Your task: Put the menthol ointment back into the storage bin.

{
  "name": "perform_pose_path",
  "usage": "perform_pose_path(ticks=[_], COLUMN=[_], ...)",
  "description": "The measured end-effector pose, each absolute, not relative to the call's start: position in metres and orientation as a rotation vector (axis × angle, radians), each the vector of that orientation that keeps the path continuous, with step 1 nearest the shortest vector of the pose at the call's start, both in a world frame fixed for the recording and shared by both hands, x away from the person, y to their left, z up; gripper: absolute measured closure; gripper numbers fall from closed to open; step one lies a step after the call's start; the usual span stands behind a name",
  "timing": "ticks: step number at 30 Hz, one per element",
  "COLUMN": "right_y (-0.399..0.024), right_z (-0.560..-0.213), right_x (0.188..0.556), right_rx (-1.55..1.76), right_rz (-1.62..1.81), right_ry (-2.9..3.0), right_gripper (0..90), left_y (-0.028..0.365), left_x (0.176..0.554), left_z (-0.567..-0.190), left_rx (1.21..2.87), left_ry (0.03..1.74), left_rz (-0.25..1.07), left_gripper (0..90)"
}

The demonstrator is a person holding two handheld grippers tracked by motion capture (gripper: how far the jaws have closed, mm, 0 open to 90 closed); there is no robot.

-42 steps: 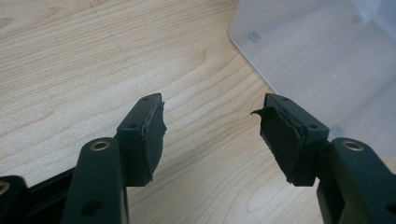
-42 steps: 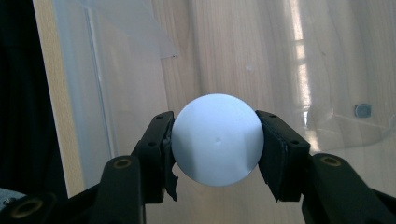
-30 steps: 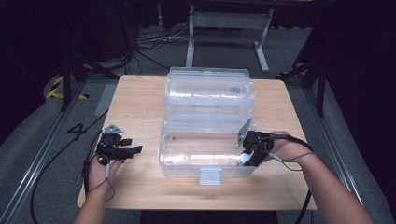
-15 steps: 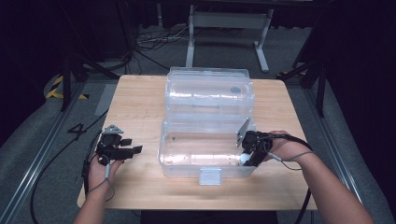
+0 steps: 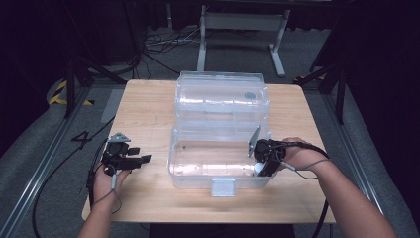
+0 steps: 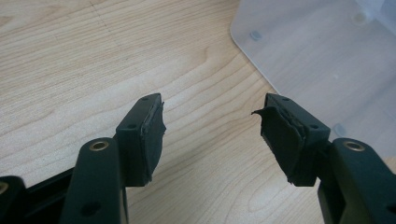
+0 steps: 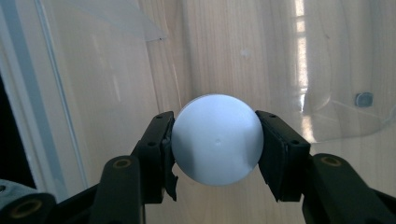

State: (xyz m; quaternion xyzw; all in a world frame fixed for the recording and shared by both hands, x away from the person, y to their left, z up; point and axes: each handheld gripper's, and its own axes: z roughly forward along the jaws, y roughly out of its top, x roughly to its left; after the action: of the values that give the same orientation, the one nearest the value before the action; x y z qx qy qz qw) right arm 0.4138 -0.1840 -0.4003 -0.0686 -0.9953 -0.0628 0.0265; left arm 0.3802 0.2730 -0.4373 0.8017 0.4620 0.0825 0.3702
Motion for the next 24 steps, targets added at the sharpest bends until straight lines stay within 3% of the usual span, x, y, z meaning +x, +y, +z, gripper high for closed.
perform_pose_path(ticks=[24], right_y=[-0.1791], right_z=[-0.4011], right_x=[0.4142], right_rx=[-0.202], right_rz=[-0.115], right_ry=[-3.039], right_gripper=[49.4], left_y=[0.2741], left_x=[0.3806], left_z=[-0.4379], left_rx=[2.058], left_ry=[1.189], left_rz=[0.2], left_gripper=[39.8])
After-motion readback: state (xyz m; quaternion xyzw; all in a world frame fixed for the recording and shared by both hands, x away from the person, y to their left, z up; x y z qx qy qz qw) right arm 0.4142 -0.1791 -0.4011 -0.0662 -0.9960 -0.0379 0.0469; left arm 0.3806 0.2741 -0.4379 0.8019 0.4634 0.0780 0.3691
